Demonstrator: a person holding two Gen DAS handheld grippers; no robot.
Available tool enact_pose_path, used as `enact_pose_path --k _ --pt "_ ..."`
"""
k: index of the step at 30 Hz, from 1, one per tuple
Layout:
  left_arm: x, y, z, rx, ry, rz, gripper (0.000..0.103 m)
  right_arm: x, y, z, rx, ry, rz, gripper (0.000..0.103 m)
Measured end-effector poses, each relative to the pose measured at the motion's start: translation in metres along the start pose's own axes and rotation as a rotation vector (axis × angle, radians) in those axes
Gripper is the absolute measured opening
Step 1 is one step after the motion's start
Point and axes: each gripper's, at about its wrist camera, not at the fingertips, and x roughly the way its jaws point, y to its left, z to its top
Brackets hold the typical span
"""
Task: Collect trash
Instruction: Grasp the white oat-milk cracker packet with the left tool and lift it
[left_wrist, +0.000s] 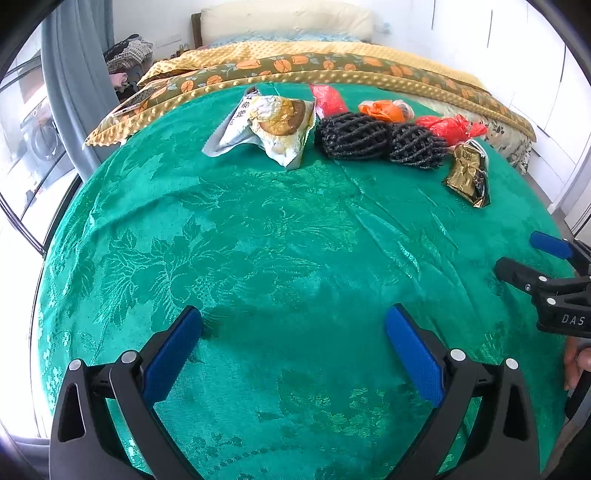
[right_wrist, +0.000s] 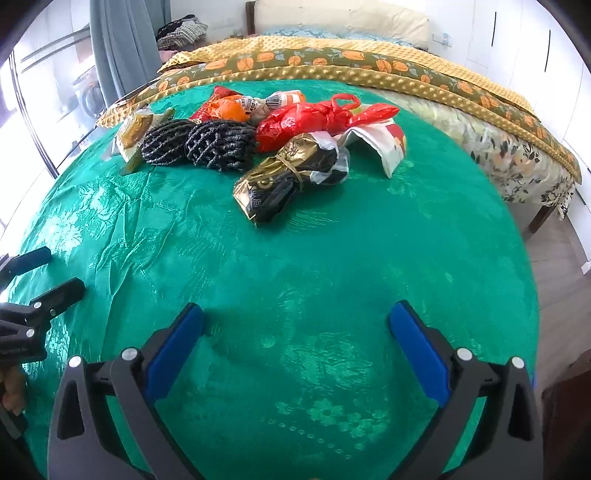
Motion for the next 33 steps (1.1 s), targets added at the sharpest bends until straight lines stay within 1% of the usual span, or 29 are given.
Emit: enact_pose_path --k 3,5,7,8,12,15,17,20,23,25,28,30,31,32,33 --pt "0.000 0.005 0.008 -0.006 -0.005 0.014 0.098 0.001 0.001 0.001 -0.002 0.000 -0.003 0.098" --pt "-0.001 0.012 0.020 -0.007 -0.020 -0.001 0.098 0.001 0.000 0.000 -0.002 0.000 -0.003 0.098" --pt "0.001 0.021 0.041 0.004 -0.032 -0.009 0.098 0.001 0.000 0.000 -0.001 0.000 -0.002 0.098" --pt "0.003 0.023 0.050 0.016 -0.051 -0.018 0.098 0.001 -0.001 0.000 0.000 0.000 -0.001 0.098" --pt "0.022 0.026 0.087 0.095 -0.113 -0.035 0.098 0.002 0.000 0.001 0.001 0.000 -0.001 0.098" --pt "0.051 0.026 0.108 0.145 -0.089 -0.002 0.098 0.002 0.000 0.001 0.000 0.000 -0.002 0.098" --pt "0.064 0.027 0.115 0.152 -0.077 0.017 0.098 0.002 0.000 0.001 0.000 0.000 -0.002 0.098" --pt "0.084 0.031 0.127 0.142 -0.043 0.027 0.098 0.002 0.000 0.001 0.000 0.000 -0.002 0.098" --pt "0.093 0.035 0.138 0.106 -0.027 -0.008 0.098 0.002 0.000 0.001 0.000 0.000 -0.002 0.098" --pt "0.101 0.036 0.145 0.102 -0.012 -0.024 0.098 0.002 0.000 0.001 0.000 0.000 -0.002 0.098" --pt "0.104 0.038 0.150 0.092 -0.012 -0.052 0.097 0.001 0.000 0.001 -0.001 0.000 -0.002 0.098" --pt "0.103 0.039 0.150 0.095 -0.020 -0.084 0.085 0.002 0.000 0.001 -0.001 0.000 -0.001 0.098" --pt "0.101 0.038 0.149 0.106 -0.030 -0.087 0.076 0.002 0.000 0.001 -0.001 0.000 -0.001 0.098" --pt "0.100 0.036 0.147 0.114 -0.032 -0.090 0.065 0.002 0.000 0.001 -0.001 0.000 -0.001 0.098" --pt "0.097 0.034 0.146 0.124 -0.034 -0.092 0.061 0.002 0.000 0.001 -0.001 0.000 -0.001 0.098"
